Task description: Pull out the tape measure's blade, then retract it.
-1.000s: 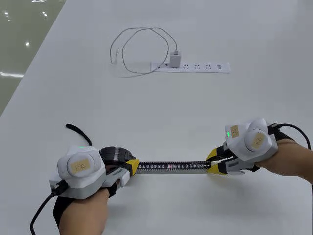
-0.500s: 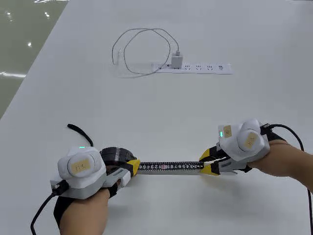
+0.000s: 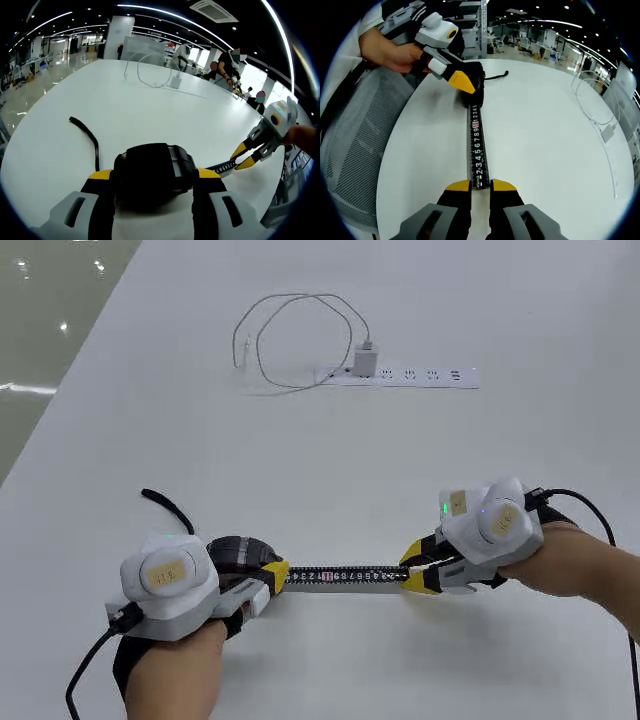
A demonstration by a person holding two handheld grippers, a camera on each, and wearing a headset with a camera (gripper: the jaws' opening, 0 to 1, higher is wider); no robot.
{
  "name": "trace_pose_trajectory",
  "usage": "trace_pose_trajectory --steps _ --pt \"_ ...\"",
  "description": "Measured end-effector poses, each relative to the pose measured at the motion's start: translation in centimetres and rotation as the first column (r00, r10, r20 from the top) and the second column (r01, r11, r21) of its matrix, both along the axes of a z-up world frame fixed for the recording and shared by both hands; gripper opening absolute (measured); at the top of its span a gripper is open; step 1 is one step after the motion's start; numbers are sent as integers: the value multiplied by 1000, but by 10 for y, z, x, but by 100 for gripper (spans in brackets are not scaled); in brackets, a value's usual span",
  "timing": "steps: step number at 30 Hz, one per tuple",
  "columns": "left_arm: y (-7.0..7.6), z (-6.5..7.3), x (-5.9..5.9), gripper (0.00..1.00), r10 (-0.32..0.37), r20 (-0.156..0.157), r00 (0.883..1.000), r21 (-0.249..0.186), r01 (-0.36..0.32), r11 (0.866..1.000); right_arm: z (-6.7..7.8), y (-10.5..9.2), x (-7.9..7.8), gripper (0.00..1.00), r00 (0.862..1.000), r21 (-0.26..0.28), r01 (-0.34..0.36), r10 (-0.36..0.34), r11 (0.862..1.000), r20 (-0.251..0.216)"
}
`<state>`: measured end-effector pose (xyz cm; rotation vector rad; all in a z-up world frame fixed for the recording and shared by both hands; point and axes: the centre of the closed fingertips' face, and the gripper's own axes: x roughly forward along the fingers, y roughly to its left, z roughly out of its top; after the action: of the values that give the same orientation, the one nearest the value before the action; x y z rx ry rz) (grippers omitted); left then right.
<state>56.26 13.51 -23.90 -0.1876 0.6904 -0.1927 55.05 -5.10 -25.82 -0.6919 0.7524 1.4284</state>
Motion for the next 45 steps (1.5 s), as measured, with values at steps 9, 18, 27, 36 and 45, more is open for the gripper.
trace_pose_trajectory --steps 9,18,27,36,45 --pt "0 0 0 58 0 2 1000 -6 0 1000 -2 9 -1 9 1000 16 0 0 1000 -5" --pt "0 0 0 59 6 0 1000 -20 -6 1000 1 24 -1 9 1000 40 -5 5 999 -3" --pt "1 1 0 59 8 0 1000 -27 -8 1000 1 35 -1 9 1000 56 -8 8 998 -6" --pt "1 1 0 59 10 0 1000 -34 -10 999 1 50 -2 9 1000 80 -7 9 997 -17" --pt "2 1 0 59 13 -2 1000 -42 -13 999 2 67 -2 9 999 98 -18 21 995 -25"
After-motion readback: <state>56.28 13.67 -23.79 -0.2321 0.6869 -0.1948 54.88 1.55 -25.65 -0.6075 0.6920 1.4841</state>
